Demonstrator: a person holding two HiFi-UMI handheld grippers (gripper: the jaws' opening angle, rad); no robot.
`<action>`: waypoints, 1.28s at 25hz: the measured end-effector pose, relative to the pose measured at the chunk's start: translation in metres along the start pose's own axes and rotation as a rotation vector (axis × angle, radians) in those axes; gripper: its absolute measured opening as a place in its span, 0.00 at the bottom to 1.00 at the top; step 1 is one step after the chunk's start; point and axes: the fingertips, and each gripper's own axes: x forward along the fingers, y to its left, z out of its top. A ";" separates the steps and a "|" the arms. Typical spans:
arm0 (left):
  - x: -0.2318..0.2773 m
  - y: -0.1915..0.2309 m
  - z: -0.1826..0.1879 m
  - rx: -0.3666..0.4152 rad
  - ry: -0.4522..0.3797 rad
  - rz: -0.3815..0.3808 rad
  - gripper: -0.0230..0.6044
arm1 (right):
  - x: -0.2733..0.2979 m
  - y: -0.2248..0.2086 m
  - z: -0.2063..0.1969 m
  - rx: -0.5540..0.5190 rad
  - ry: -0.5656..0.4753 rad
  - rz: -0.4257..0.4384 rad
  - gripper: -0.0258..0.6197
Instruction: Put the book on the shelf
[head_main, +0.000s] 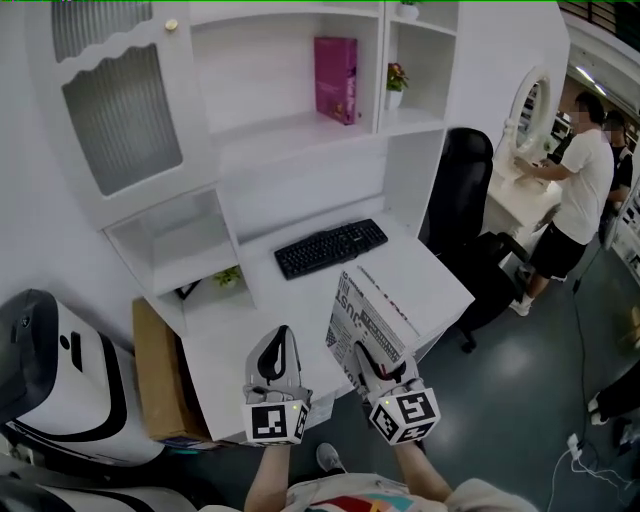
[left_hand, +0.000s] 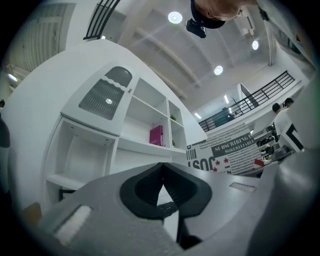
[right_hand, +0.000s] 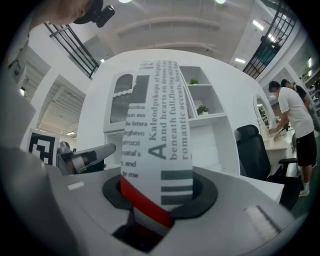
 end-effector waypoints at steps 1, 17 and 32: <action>0.007 0.005 -0.002 0.003 0.001 0.007 0.04 | 0.010 -0.003 0.001 0.003 0.002 0.005 0.29; 0.058 0.036 -0.024 0.022 0.031 0.165 0.04 | 0.087 -0.038 0.016 -0.098 -0.025 0.087 0.29; 0.097 0.020 -0.028 0.060 0.008 0.407 0.04 | 0.145 -0.087 0.037 -0.108 -0.029 0.276 0.29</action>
